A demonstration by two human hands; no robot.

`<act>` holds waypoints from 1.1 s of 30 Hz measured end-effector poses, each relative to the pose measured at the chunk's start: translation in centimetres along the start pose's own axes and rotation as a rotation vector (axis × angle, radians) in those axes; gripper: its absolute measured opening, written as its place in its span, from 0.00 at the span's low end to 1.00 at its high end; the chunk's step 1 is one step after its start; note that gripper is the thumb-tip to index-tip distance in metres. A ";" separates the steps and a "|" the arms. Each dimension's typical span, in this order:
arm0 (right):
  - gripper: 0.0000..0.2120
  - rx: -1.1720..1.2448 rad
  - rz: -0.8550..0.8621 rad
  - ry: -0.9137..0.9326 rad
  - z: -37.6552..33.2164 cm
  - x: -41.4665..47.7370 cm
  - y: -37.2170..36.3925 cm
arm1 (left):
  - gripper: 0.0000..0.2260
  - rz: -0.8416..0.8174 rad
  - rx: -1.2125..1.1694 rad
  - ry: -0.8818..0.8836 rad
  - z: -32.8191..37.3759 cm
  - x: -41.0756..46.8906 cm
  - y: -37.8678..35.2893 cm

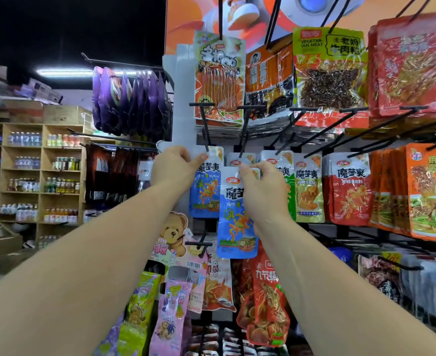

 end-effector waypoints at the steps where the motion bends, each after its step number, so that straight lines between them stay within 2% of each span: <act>1: 0.12 -0.009 0.005 0.006 -0.3 -0.1 0.0 | 0.22 0.017 -0.004 0.009 0.0 -0.4 0.5; 4: 0.09 -0.042 0.020 0.020 -1.1 -0.3 0.0 | 0.19 0.011 -0.080 0.008 0.6 -2.0 2.0; 7: 0.09 -0.082 -0.007 0.059 -2.4 -0.2 -0.9 | 0.15 -0.236 -0.356 0.026 2.3 -4.1 2.1; 9: 0.09 -0.079 -0.037 0.100 -3.6 -0.1 -1.9 | 0.12 -0.364 -0.421 -0.002 3.7 -5.3 2.2; 10: 0.10 -0.085 -0.047 0.130 -4.4 -0.1 -2.5 | 0.10 -0.377 -0.422 -0.031 4.4 -5.5 2.4; 14: 0.11 -0.095 -0.069 0.247 -8.1 0.2 -3.5 | 0.07 -0.228 -0.473 -0.045 5.2 -4.2 4.4; 16: 0.14 -0.074 -0.069 0.238 -8.8 0.5 -3.6 | 0.08 -0.172 -0.510 -0.027 5.1 -3.2 5.2; 19: 0.20 -0.095 -0.048 0.212 -8.4 0.7 -3.7 | 0.09 -0.176 -0.531 0.005 4.5 -2.4 5.3; 24: 0.23 -0.071 -0.020 0.132 -7.2 1.0 -4.0 | 0.08 -0.185 -0.547 0.034 4.3 -2.2 4.8; 30: 0.25 -0.062 0.011 0.153 -7.0 1.3 -4.0 | 0.07 -0.202 -0.530 -0.027 5.1 -2.1 4.2; 33: 0.26 -0.077 0.020 0.153 -7.0 1.4 -4.0 | 0.10 -0.186 -0.547 -0.034 5.0 -1.9 4.0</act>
Point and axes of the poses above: each hand's wrist, its own x-axis towards the middle knuckle, its own y-axis out of the back of the hand, z = x × y, the point moved 8 cm from there along x, towards the middle knuckle, and after that the axes turned 2 degrees about -y, right-handed, at the moved point
